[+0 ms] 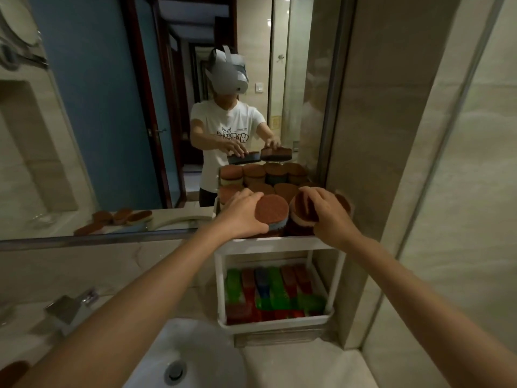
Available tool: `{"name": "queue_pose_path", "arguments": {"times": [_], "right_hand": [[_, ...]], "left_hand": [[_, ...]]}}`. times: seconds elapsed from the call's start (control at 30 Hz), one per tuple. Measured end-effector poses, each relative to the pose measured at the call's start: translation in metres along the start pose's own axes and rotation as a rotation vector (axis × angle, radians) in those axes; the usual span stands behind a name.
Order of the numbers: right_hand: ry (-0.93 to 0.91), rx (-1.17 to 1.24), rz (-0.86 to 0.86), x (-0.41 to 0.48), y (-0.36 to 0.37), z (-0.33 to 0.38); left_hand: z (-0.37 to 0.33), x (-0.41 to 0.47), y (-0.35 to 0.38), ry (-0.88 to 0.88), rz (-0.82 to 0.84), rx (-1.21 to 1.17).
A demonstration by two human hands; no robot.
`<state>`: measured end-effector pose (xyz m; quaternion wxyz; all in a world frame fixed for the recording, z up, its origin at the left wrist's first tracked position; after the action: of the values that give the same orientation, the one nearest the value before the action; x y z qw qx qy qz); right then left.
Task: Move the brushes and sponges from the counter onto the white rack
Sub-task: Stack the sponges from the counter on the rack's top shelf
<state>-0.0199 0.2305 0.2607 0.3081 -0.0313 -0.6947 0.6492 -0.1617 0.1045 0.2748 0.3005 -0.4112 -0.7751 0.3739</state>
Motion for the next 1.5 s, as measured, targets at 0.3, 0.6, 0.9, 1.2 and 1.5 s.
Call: {"name": "queue_pose_path", "arguments": {"times": [0.3, 0.6, 0.9, 1.2, 1.5], "right_hand": [[-0.037, -0.036, 0.086, 0.005, 0.01, -0.002], [-0.042, -0.137, 0.147, 0.002, 0.024, -0.012], [0.068, -0.062, 0.143, 0.0, 0.029, -0.002], [0.065, -0.082, 0.114, -0.004, 0.037, -0.001], [0.046, -0.113, 0.119, -0.006, 0.036, 0.003]], "left_hand": [[0.011, 0.006, 0.013, 0.002, 0.001, -0.032], [0.035, -0.011, 0.013, 0.024, -0.219, -0.078], [0.045, -0.02, 0.014, -0.027, -0.121, -0.201], [0.046, -0.019, 0.015, -0.051, -0.142, -0.243], [0.041, -0.023, 0.02, -0.07, -0.121, -0.199]]}}
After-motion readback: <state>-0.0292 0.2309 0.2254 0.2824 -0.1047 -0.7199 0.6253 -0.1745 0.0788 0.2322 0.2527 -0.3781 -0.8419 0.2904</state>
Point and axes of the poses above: each hand's wrist, its own x-axis towards the middle knuckle, its own y-axis out of the palm, z = x × y, the point moved 1 cm from there along x, towards the middle knuckle, and after that the axes turned 13 degrees about -x, right-handed, at the moved point
